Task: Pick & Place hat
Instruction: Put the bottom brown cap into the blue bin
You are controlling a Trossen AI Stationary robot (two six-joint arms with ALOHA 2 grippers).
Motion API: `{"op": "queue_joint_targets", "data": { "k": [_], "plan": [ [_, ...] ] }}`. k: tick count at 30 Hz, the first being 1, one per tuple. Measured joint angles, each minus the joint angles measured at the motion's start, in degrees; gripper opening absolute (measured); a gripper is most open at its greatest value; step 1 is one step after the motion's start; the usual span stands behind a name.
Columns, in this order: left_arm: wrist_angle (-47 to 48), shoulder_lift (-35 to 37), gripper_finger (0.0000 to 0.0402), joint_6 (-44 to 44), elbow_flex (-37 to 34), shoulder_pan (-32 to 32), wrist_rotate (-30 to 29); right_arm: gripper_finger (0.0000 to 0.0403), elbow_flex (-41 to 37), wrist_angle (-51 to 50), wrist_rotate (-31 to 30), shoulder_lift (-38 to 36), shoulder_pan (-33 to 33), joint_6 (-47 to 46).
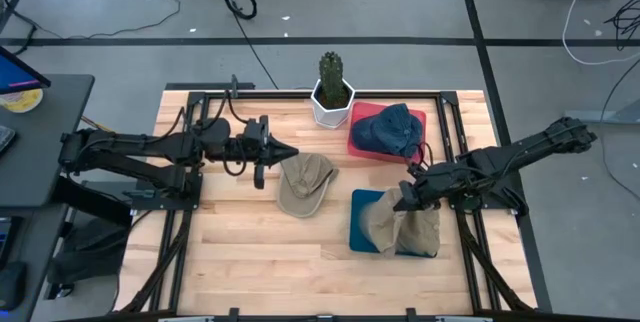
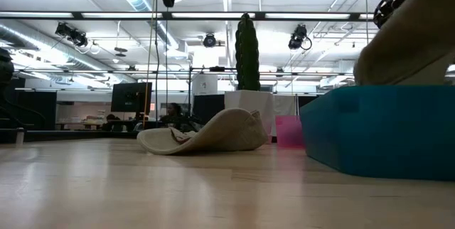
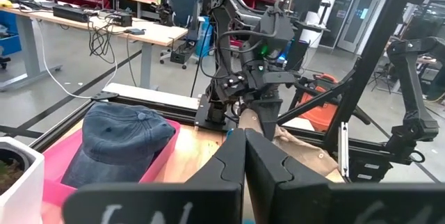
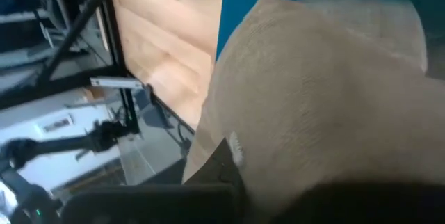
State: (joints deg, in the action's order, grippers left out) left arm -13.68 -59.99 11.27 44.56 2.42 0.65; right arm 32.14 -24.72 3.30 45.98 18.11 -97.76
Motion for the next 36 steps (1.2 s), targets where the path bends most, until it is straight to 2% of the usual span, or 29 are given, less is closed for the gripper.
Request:
{"op": "queue_joint_targets", "data": {
  "k": [6,16,26,36],
  "plan": [
    [0.3,0.0,0.0009,-0.6,0.0,0.0,0.0,0.0003,0.0,-1.5,0.2,0.0,0.0,3.8],
    [0.3,0.0,0.0009,-0.3,0.0,0.0,-0.5,0.0003,0.0,-8.3,-1.3,0.0,0.0,4.7],
    [0.3,0.0,0.0009,0.3,0.0,0.0,-1.1,0.0003,0.0,-14.8,0.4,0.0,1.7,10.0],
    [1.1,0.0,0.0009,0.5,0.0,0.0,-1.1,0.0004,0.0,-20.1,0.7,0.0,2.8,11.3]
  ]
}}
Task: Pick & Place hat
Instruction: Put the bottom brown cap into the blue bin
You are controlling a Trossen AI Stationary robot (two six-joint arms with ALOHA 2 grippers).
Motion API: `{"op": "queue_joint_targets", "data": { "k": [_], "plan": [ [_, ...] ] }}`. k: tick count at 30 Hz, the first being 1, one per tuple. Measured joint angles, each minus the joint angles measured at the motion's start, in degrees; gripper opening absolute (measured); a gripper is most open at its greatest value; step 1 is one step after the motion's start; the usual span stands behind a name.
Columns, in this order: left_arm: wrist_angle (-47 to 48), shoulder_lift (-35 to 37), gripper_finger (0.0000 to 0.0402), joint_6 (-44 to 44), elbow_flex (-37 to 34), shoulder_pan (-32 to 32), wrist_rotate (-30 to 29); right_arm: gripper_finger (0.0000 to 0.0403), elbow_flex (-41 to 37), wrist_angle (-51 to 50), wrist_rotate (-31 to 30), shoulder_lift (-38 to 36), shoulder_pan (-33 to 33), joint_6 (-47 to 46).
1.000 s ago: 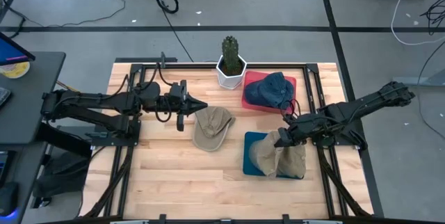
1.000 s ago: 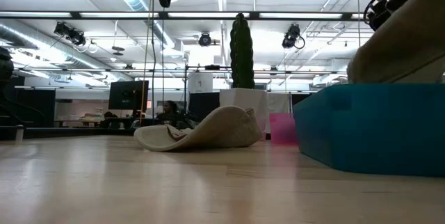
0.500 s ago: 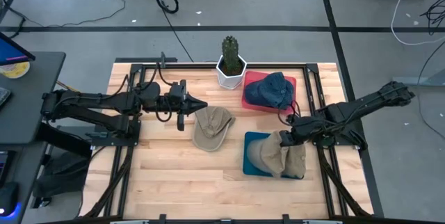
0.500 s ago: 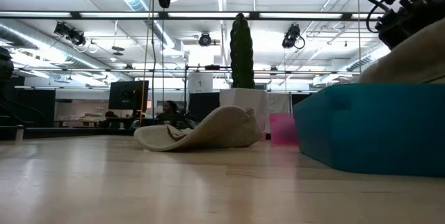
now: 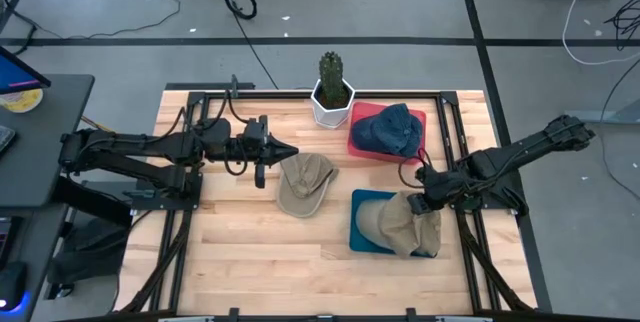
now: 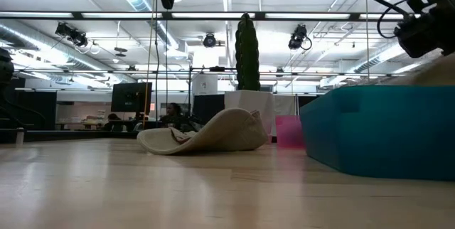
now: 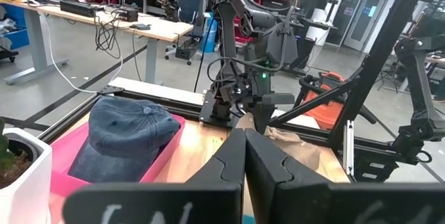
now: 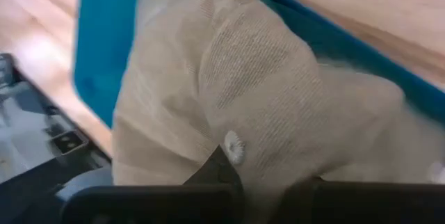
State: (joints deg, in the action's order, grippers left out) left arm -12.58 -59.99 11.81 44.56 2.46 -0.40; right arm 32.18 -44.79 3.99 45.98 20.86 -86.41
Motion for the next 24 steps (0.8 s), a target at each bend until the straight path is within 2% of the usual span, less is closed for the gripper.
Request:
{"op": "queue_joint_targets", "data": {
  "k": [8,15,19,24],
  "plan": [
    [0.7,0.0,0.0009,0.0,0.0,0.0,0.0,0.0004,0.0,-5.9,-1.6,0.0,0.0,2.3],
    [0.7,0.0,0.0009,0.9,0.0,0.0,0.0,0.0011,0.0,-1.7,-0.5,0.1,0.0,4.3],
    [0.7,0.0,0.0009,1.0,0.0,0.0,0.0,0.0041,0.0,1.9,2.6,0.1,0.0,3.7],
    [0.8,0.0,0.0009,1.0,0.0,0.0,0.0,0.0100,0.0,1.5,7.0,0.1,0.0,2.3]
  ]
}}
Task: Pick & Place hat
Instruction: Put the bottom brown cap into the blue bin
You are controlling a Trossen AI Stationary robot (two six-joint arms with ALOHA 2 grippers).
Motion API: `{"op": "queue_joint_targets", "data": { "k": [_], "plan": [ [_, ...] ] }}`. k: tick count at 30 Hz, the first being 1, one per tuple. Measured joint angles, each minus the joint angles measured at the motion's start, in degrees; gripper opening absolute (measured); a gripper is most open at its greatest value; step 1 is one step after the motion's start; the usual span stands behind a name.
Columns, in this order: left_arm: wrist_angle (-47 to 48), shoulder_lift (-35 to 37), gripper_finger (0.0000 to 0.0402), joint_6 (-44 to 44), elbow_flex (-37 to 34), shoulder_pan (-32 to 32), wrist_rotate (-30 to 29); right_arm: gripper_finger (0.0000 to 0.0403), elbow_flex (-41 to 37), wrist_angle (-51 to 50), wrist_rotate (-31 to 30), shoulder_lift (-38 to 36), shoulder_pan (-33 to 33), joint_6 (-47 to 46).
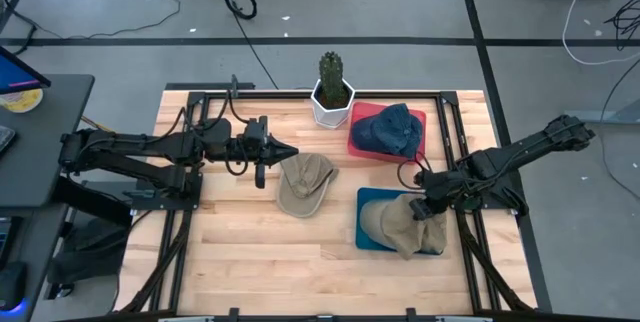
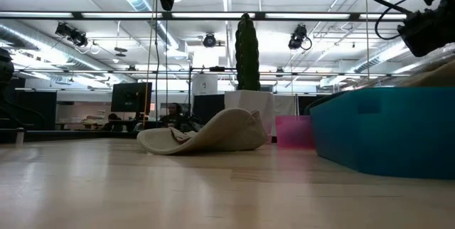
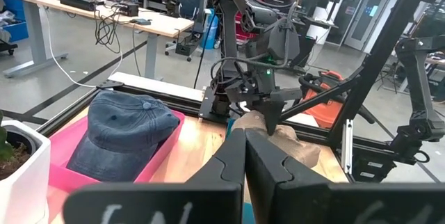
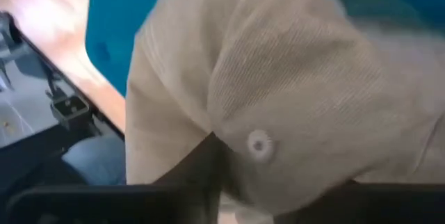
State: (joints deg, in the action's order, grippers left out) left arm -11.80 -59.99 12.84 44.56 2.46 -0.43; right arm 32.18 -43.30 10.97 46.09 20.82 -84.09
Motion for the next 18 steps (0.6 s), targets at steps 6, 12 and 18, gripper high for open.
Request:
{"op": "queue_joint_targets", "data": {
  "k": [6,12,18],
  "plan": [
    [0.1,0.0,0.0009,0.0,0.0,0.0,0.0,0.0178,0.0,-0.3,8.5,0.0,0.0,-1.0],
    [0.2,0.0,0.0009,0.0,0.0,-0.1,0.0,0.0214,0.0,-2.9,18.4,0.0,0.0,-4.0],
    [0.2,0.0,0.0009,0.0,0.0,-0.1,0.0,0.0217,0.6,-0.7,23.8,0.0,0.0,-7.2]
  ]
}}
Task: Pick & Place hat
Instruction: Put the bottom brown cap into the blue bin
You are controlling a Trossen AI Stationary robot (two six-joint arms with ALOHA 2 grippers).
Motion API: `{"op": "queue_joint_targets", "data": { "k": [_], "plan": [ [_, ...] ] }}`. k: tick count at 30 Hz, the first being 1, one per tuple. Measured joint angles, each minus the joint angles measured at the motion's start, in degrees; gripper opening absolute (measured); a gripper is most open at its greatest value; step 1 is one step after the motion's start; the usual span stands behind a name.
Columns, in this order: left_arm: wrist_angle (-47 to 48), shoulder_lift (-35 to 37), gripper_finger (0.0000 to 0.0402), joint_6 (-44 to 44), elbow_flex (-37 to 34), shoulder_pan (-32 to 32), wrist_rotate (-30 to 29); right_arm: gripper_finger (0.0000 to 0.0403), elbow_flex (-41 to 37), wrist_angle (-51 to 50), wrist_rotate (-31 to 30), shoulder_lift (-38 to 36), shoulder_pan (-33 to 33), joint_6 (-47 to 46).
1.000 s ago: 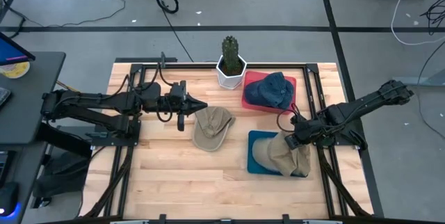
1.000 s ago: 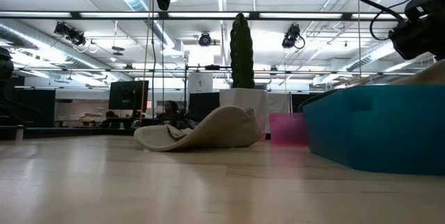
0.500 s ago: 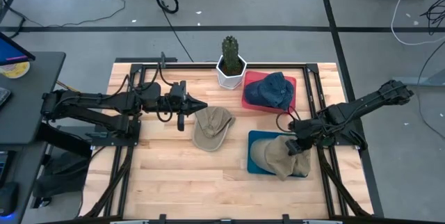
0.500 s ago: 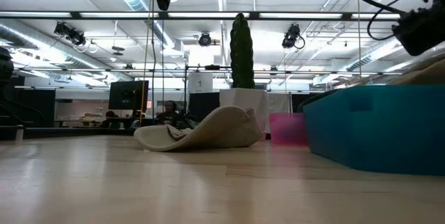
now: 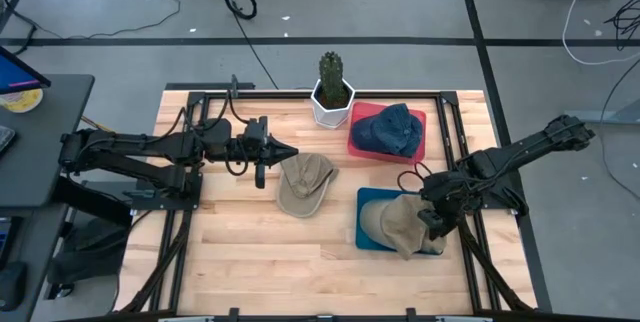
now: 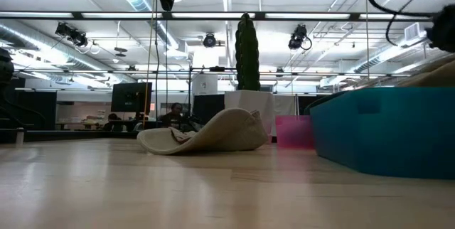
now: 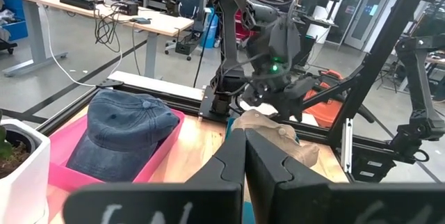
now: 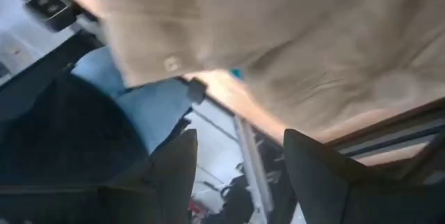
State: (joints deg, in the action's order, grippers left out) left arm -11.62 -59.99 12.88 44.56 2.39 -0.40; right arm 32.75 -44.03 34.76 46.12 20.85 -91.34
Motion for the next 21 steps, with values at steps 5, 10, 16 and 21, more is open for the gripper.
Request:
{"op": "queue_joint_targets", "data": {
  "k": [5,10,16,21],
  "plan": [
    [1.0,0.0,0.0009,0.0,0.0,0.0,0.0,0.0217,5.7,5.7,-3.0,0.0,0.0,-1.5],
    [1.4,0.0,0.0009,0.7,0.0,0.0,0.0,0.0217,11.7,19.3,-17.6,-0.1,0.3,-0.6],
    [1.5,0.0,0.0009,1.0,0.0,0.1,-1.2,0.0217,11.2,34.0,-30.8,2.2,1.8,5.3],
    [1.6,0.0,0.0009,1.2,0.0,0.1,-1.5,0.0210,11.1,33.8,-24.9,7.8,2.6,7.7]
  ]
}}
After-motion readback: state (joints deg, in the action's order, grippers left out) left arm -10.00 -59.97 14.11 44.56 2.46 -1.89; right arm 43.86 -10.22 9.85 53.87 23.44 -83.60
